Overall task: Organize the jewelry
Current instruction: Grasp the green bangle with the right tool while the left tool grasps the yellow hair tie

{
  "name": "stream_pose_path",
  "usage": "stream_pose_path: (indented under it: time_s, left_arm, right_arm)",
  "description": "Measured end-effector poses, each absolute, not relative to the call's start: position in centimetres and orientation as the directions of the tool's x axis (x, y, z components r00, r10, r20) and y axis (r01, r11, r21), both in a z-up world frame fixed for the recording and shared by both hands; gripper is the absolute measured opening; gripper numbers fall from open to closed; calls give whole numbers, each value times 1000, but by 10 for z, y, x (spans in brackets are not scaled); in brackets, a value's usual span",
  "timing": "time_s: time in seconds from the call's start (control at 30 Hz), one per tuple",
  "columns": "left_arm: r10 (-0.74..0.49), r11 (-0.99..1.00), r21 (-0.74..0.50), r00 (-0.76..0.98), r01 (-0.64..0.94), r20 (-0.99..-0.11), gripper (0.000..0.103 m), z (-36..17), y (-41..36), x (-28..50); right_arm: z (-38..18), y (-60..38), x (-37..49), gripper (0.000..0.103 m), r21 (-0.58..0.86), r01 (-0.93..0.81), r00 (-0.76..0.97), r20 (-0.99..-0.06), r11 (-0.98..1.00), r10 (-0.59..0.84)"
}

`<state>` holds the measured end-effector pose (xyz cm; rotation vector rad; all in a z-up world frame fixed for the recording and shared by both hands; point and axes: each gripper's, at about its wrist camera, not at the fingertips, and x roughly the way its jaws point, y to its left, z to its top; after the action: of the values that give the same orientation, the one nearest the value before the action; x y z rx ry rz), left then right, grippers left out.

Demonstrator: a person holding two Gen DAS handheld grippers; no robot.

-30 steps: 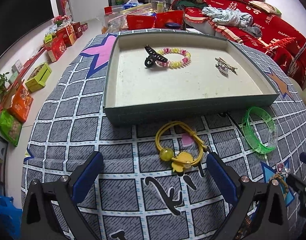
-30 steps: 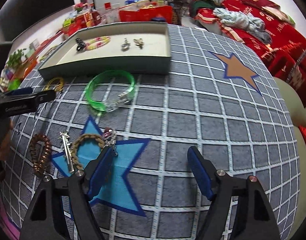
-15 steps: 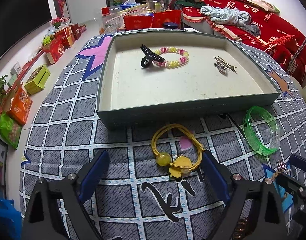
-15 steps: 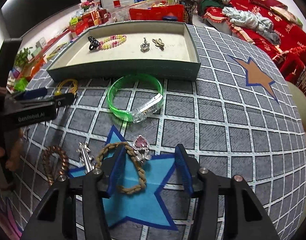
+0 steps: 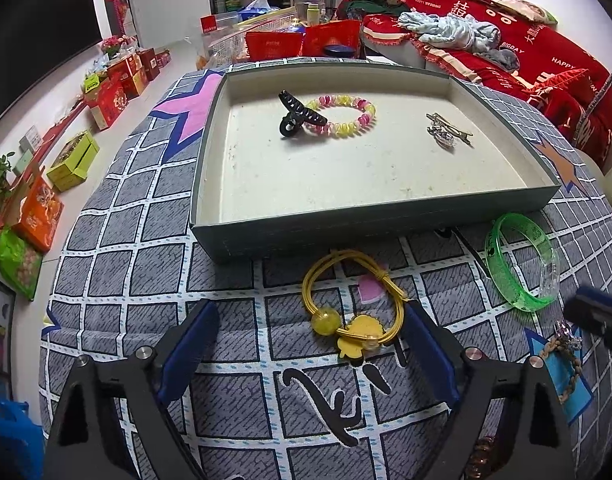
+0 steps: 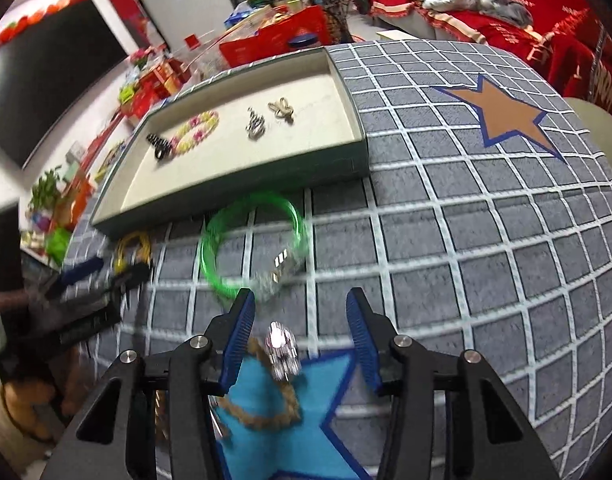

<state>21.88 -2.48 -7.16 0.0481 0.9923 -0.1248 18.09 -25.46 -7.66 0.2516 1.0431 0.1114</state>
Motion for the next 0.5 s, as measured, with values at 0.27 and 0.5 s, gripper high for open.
stream_pose_path:
  time_s: [0.27, 0.5]
  left_arm:
    - [-100, 988, -17, 555, 153, -826, 86, -69, -28, 218]
    - [-150, 975, -27, 559, 221, -815, 38, -65, -33, 214]
  right_arm:
    - [-80, -231, 213, 51, 177, 77, 476, -871, 981, 120]
    - [-80, -216, 212, 12, 44, 46, 471, -882, 998, 17]
